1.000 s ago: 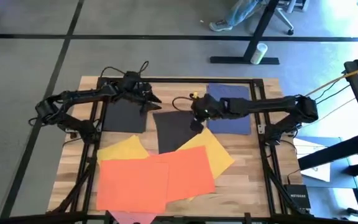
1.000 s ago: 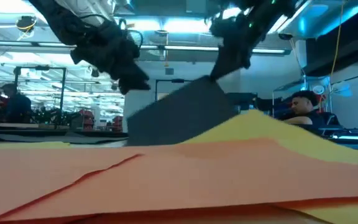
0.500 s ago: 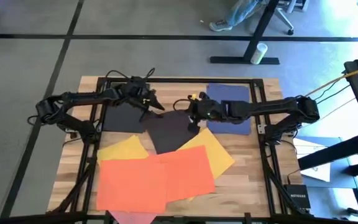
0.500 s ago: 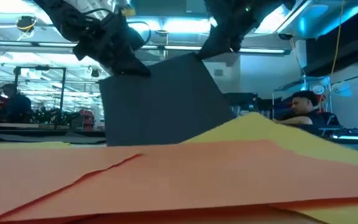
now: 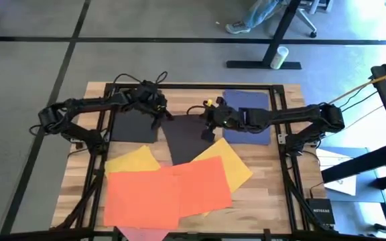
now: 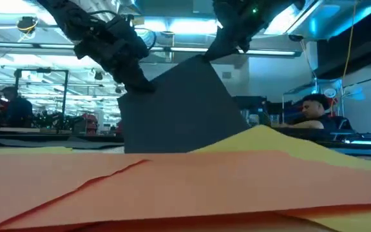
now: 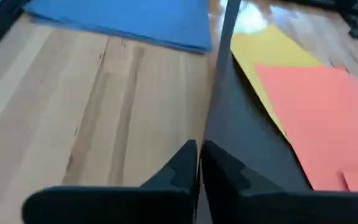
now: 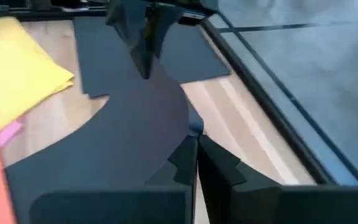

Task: Organize paper
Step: Stack the black paper on top of the other black paper

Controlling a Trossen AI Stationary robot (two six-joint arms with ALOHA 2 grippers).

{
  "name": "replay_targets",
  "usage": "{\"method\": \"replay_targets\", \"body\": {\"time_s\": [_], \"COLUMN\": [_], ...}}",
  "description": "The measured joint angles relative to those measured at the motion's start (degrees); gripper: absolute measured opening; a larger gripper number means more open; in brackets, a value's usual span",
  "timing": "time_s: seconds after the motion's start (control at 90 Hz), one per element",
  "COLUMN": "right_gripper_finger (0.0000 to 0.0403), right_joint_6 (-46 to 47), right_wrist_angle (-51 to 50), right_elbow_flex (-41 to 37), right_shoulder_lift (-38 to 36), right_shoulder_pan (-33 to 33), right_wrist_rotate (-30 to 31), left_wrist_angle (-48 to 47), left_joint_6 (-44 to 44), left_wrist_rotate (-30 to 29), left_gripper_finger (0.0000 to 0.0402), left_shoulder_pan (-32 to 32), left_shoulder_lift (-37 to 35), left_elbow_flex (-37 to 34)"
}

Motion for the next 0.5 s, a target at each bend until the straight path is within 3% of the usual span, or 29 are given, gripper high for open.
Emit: {"method": "replay_targets", "body": {"time_s": [0.211, 0.344, 0.5], "right_gripper_finger": [0.0029, 0.0083, 0.0150], "right_joint_6": [-8.71, -10.37, -10.78], "right_wrist_angle": [3.58, 6.64, 8.51], "right_elbow_flex": [0.04, 0.04, 0.07], "right_shoulder_lift": [-0.26, -0.26, -0.28], "right_shoulder_pan": [0.13, 0.13, 0.09], "right_wrist_rotate": [5.01, 5.93, 11.08], "left_wrist_angle": [-23.86, -35.53, -45.94], "left_joint_6": [7.02, 8.10, 7.91], "left_wrist_rotate": [-13.17, -16.72, -20.26], "left_gripper_finger": [0.0000, 0.0000, 0.0000], "left_shoulder_pan": [-0.72, -0.82, -0.85], "left_shoulder_lift": [-5.53, -8.55, -10.72], "left_elbow_flex": [12.17, 20.05, 26.65]}}
